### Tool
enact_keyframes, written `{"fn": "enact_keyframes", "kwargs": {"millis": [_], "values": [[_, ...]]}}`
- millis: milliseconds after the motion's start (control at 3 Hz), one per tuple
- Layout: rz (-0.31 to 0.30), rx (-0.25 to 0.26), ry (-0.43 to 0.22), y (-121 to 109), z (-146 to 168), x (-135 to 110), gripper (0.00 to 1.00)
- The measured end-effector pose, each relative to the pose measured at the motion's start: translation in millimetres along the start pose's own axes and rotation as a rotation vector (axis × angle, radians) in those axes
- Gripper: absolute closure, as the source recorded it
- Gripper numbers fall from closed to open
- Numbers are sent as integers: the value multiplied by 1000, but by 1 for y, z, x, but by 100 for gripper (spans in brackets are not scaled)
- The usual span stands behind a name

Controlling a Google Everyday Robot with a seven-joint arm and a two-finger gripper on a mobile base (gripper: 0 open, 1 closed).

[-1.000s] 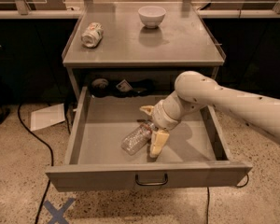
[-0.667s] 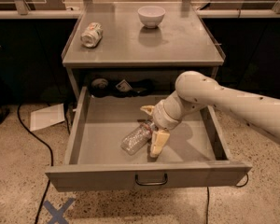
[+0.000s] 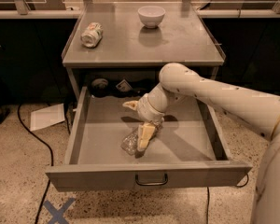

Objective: Pick water bottle from top drawer and place on counter

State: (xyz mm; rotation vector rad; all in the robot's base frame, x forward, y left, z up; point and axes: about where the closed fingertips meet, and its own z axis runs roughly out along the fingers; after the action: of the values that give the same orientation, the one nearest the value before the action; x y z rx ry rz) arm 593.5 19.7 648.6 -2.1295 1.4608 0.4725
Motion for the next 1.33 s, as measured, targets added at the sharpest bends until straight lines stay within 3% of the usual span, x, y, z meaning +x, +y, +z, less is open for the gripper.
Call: {"fn": "enact_keyframes", "kwargs": {"millis": [667, 1000, 1333], "values": [[12, -8, -9, 5, 5, 2, 0], [34, -28, 41, 7, 13, 8, 0], [34, -28, 40, 7, 13, 8, 0]]}}
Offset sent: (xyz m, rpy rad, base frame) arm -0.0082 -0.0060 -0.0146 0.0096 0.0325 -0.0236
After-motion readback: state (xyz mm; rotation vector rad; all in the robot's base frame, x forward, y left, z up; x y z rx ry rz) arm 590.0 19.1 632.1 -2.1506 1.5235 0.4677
